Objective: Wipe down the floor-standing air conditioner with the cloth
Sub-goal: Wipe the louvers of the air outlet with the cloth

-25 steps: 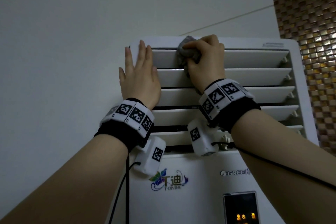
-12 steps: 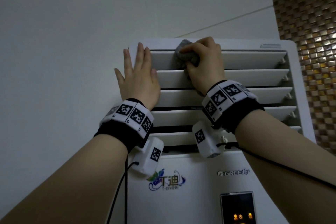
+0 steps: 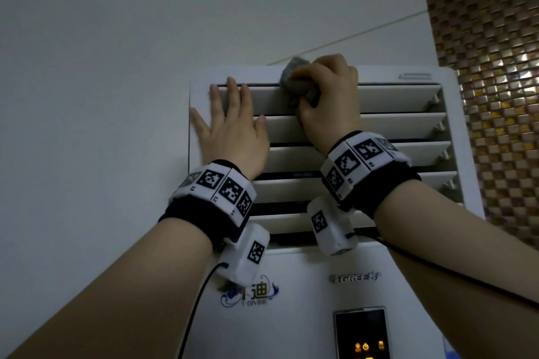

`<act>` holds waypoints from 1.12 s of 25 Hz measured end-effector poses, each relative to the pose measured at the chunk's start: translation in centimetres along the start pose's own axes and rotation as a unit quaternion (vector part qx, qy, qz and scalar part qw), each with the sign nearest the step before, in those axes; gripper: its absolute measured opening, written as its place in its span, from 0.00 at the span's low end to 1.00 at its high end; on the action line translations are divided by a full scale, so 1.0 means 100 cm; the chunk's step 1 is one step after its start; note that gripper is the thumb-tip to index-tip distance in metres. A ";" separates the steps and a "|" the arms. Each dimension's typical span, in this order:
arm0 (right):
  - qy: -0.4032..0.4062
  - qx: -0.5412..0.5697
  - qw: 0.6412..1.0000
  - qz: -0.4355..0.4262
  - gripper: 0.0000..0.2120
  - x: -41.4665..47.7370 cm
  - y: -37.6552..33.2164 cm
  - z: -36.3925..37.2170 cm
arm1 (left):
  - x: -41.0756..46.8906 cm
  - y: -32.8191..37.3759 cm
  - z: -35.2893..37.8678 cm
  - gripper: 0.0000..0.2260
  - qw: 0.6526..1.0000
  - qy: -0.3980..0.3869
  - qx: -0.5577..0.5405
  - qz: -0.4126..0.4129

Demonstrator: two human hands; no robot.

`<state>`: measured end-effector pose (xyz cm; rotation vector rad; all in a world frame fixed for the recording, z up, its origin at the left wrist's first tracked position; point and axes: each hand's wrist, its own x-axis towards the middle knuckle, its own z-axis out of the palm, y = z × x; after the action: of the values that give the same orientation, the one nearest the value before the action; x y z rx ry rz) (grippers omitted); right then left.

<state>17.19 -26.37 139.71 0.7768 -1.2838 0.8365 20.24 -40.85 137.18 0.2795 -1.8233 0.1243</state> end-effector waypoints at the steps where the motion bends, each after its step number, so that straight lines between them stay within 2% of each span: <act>1: 0.030 0.004 1.000 0.003 0.16 0.000 0.006 -0.008 | 0.000 0.005 0.001 0.26 1.000 -0.001 -0.002 0.000; 3: 0.074 0.005 0.996 0.046 0.15 0.000 0.023 -0.023 | 0.000 0.014 0.002 0.26 1.000 0.000 -0.007 0.006; 6: 0.058 -0.029 0.993 0.102 0.15 -0.002 0.049 -0.038 | -0.001 0.031 0.005 0.26 1.000 -0.001 -0.019 0.013; 9: -0.015 -0.066 0.994 0.084 0.17 -0.001 0.062 -0.039 | 0.000 0.051 0.008 0.26 0.999 -0.007 -0.024 0.022; 12: -0.053 -0.050 0.997 0.035 0.15 0.004 0.064 -0.034 | -0.001 0.061 0.014 0.26 1.000 -0.003 -0.014 0.027; 17: 0.001 -0.046 0.994 0.100 0.12 0.005 0.079 -0.036 | -0.001 0.063 0.015 0.27 1.000 0.000 -0.012 0.017; 21: -0.031 0.007 0.999 0.036 0.10 0.003 0.073 -0.031 | -0.002 0.070 0.017 0.27 1.000 0.001 -0.005 0.012; 26: 0.024 -0.008 0.995 0.093 0.08 0.007 0.085 -0.038 | -0.003 0.073 0.015 0.27 1.000 -0.008 -0.010 0.009; 28: 0.000 0.004 0.998 0.057 0.08 0.005 0.079 -0.034 | -0.004 0.079 0.017 0.27 1.000 -0.011 -0.013 0.013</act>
<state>12.04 -19.50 140.04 0.7154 -1.3359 0.9319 16.79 -33.57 136.79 0.2386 -1.8498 0.1156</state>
